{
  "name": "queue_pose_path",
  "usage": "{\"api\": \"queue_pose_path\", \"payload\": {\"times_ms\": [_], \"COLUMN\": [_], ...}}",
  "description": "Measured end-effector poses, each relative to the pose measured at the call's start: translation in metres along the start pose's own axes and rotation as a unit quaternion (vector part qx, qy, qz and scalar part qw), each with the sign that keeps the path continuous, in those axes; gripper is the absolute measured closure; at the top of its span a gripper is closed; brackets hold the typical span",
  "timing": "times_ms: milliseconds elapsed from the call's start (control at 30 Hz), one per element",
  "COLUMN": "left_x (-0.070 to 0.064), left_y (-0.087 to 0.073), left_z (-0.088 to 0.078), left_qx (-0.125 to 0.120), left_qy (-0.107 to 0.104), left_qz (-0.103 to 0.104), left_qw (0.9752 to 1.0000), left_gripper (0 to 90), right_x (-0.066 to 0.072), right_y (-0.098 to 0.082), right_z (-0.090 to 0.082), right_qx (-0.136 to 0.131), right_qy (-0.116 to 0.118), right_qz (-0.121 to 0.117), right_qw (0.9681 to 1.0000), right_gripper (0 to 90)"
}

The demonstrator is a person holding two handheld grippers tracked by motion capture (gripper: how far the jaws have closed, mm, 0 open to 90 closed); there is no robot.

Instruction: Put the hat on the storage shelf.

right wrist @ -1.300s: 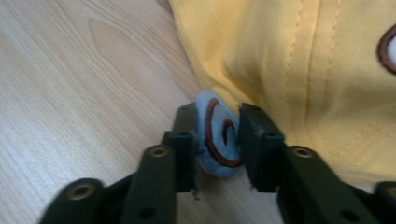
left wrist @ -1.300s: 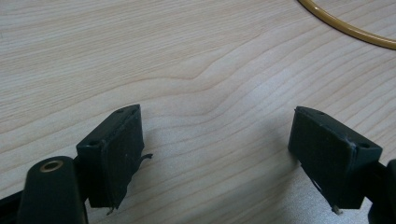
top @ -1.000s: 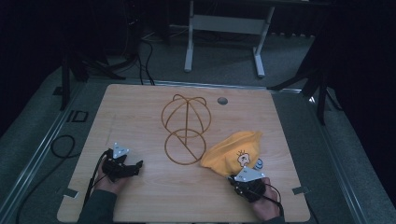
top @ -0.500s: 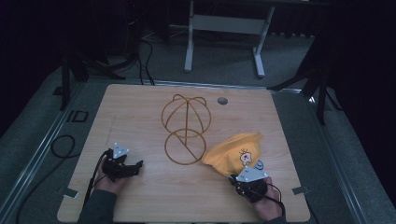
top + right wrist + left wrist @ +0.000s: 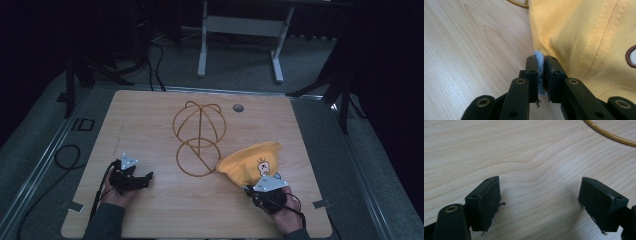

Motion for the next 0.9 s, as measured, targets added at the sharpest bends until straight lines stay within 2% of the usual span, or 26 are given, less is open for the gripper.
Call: {"api": "queue_pose_path", "payload": {"times_ms": [100, 300, 567, 733, 900], "left_x": [0.000, 0.000, 0.000, 0.000, 0.000], "left_y": [0.000, 0.000, 0.000, 0.000, 0.000], "left_z": [0.000, 0.000, 0.000, 0.000, 0.000], "left_qx": [0.000, 0.000, 0.000, 0.000, 0.000], "left_qy": [0.000, 0.000, 0.000, 0.000, 0.000], "left_qz": [0.000, 0.000, 0.000, 0.000, 0.000], "left_qw": [1.0000, 1.0000, 1.0000, 1.0000, 1.0000], "left_gripper": [18.3, 18.3, 18.3, 18.3, 18.3], "right_x": [-0.002, -0.018, -0.040, -0.053, -0.061], "right_y": [0.002, 0.010, 0.019, 0.026, 0.031], "right_z": [-0.001, -0.003, -0.006, -0.008, -0.010], "right_qx": [0.000, 0.002, -0.002, -0.005, -0.006], "right_qy": [0.000, -0.006, -0.013, -0.020, -0.026], "right_qz": [-0.004, -0.009, -0.001, -0.003, -0.001], "right_qw": [1.0000, 0.9999, 0.9999, 0.9998, 0.9997], "right_gripper": [81.6, 81.8, 82.0, 82.0, 82.0]}}
Point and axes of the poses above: each handheld gripper's, and its own axes: z roughly forward along the jaws, y roughly out of its top, x roughly to its left, the point moved 6 cm from there along z, roughly forward along the jaws, and after that the axes turned 10 degrees about -z, right-handed, at the moved point
